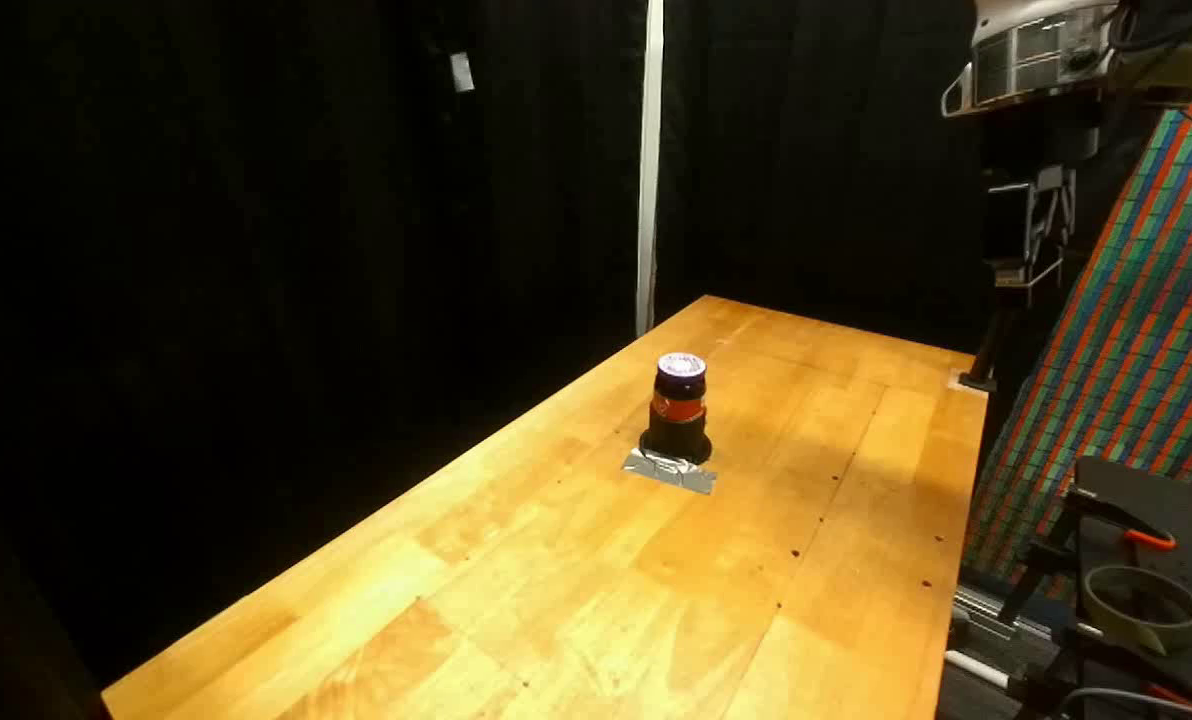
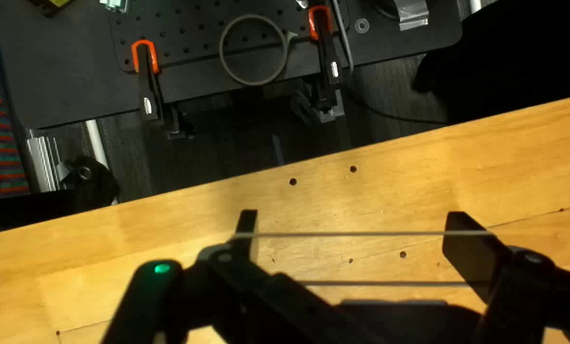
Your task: Put the rubber band on the jar.
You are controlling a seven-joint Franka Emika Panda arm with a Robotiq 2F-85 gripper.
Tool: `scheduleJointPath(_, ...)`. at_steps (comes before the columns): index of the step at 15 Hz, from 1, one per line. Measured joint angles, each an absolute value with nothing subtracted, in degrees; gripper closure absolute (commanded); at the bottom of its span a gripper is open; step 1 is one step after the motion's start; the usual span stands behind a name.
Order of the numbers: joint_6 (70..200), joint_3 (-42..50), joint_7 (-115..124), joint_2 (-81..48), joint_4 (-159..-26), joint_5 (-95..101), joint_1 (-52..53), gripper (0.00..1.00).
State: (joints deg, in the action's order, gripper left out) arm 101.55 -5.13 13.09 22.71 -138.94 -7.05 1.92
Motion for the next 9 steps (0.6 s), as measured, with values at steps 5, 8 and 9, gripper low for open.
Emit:
scheduleJointPath(5, 101.56, -5.13, 13.09, 22.79, -138.53, -7.05, 1.92, 0.00)
scheduleJointPath(8, 102.05, -5.08, 11.07, 22.14, -138.46, -6.23, 1.92, 0.00)
scheduleJointPath(9, 103.30, -4.92, 9.12, 21.10, -138.18, -5.32, 1.92, 0.00)
